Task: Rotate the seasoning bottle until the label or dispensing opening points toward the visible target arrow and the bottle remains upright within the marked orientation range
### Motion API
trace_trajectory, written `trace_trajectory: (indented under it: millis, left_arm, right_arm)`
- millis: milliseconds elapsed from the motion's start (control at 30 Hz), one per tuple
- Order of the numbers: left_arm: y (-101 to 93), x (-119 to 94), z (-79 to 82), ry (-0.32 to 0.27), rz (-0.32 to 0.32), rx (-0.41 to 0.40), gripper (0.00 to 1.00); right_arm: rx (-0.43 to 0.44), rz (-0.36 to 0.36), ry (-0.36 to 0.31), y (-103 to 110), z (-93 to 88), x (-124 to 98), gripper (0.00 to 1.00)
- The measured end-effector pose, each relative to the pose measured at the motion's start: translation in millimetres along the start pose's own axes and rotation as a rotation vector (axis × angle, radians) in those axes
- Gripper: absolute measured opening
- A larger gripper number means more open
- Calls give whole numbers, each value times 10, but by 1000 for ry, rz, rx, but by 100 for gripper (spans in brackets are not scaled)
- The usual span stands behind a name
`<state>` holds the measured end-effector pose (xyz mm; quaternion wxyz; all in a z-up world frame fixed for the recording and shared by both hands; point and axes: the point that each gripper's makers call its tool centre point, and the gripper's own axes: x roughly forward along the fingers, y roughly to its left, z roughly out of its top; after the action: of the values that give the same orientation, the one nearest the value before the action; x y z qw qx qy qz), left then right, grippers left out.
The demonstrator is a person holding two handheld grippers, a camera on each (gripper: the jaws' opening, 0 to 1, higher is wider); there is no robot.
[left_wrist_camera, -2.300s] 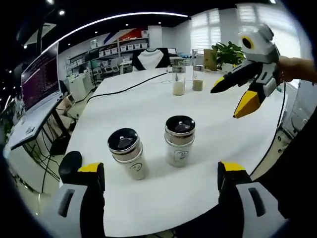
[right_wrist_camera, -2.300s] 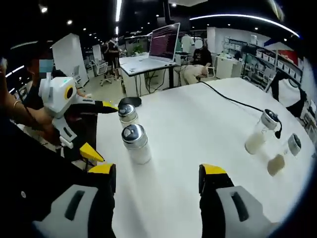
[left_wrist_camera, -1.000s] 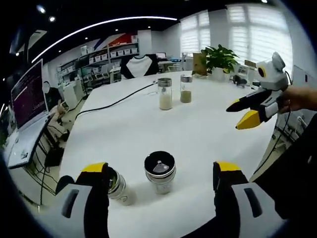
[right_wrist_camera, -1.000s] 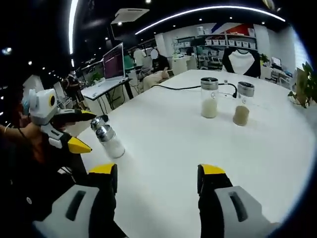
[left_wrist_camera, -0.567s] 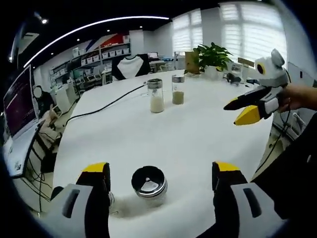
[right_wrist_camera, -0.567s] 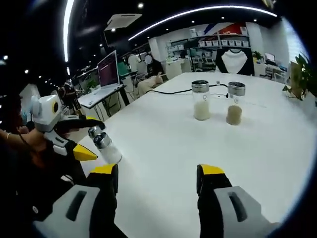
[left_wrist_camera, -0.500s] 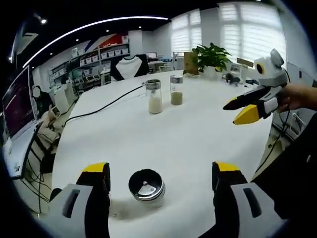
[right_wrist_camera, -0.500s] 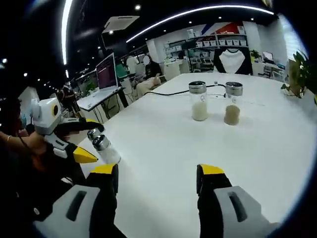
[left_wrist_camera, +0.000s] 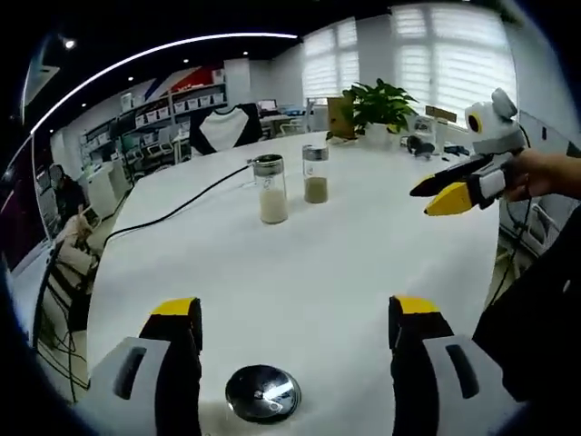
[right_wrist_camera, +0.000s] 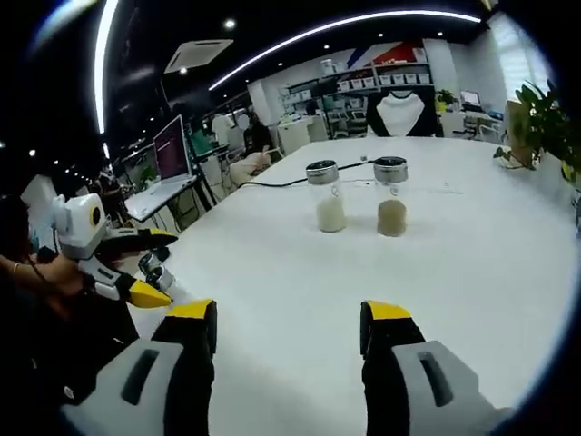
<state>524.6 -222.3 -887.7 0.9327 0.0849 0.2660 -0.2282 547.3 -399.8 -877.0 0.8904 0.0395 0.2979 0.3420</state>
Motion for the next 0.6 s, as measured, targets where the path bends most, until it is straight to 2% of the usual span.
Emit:
trace_trajectory:
  millis: [167, 333, 600]
  left_arm:
    - [-4, 18, 69, -5, 2, -1, 90]
    - [44, 7, 79, -5, 20, -8, 90]
    - [99, -17, 23, -4, 60, -66, 89]
  right_arm:
    - [-11, 8, -28, -103, 183, 80, 64]
    - [-4, 41, -53, -110, 344, 218, 63]
    - [-74, 103, -39, -96, 569, 482, 62]
